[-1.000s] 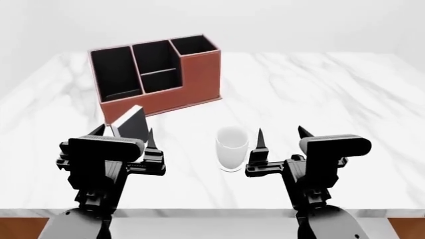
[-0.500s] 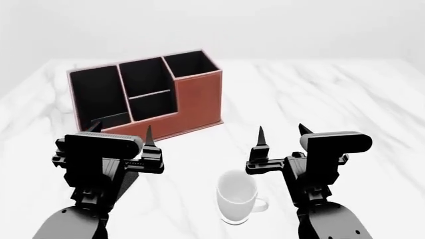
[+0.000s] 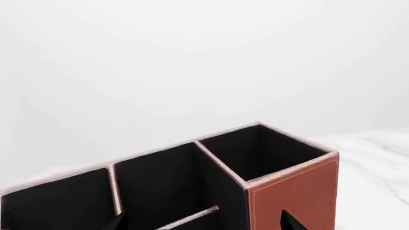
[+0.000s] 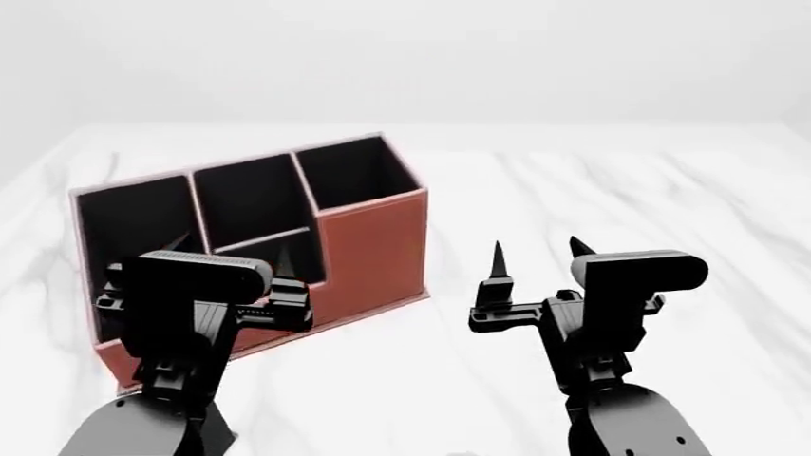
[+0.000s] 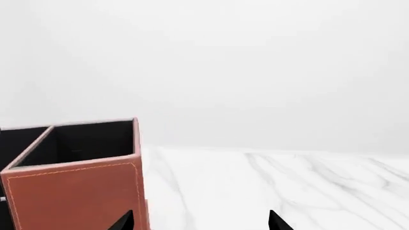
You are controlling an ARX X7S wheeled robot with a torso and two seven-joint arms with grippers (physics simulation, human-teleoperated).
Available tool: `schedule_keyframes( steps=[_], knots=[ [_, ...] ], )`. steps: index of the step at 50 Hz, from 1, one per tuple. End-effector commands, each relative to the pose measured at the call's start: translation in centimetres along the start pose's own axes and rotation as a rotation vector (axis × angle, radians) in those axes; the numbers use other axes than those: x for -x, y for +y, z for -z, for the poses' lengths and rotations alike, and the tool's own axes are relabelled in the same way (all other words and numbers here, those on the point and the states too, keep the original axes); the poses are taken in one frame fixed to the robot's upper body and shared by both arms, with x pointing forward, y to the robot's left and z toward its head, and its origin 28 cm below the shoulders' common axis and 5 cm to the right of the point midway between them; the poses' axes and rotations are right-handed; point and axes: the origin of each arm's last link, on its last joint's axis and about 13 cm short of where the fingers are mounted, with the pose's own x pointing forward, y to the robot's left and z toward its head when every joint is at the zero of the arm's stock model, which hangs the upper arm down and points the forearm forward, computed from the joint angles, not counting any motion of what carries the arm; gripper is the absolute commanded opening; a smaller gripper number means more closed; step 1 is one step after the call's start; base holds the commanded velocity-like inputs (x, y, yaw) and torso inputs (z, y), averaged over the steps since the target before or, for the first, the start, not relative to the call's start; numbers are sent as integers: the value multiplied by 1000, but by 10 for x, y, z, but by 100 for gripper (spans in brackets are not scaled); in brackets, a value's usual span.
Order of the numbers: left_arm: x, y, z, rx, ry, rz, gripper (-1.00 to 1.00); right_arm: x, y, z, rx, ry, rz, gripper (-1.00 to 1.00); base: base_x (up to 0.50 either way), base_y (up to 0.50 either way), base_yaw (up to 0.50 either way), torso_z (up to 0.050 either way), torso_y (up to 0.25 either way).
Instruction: Pick up the book and place it in the front compartment of the caddy.
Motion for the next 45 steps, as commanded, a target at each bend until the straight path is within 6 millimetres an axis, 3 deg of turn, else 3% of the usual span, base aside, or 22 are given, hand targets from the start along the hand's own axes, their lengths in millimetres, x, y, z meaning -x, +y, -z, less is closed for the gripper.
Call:
schedule_keyframes(
  steps=[1,8,18,25,40,45],
  knots=[
    [1,0,-1,-2,-2,-1,100,0,0,-1,1,-2,-1,100,500,0,0,0,0],
    [1,0,-1,-2,-2,-1,100,0,0,-1,-4,-6,-3,100,500,0,0,0,1],
    [1,0,-1,-1,-2,0,100,1,0,-1,-4,-12,-33,100,9,0,0,0,1],
    [1,0,-1,-1,-2,2,100,1,1,1,3,-3,-7,100,500,0,0,0,0],
    [2,-1,-5,-3,18,17,100,0,1,2,19,-5,-4,100,0,0,0,0,1],
    [4,-2,-18,37,103,38,100,-2,1,3,27,0,6,100,0,0,0,0,0]
  ],
)
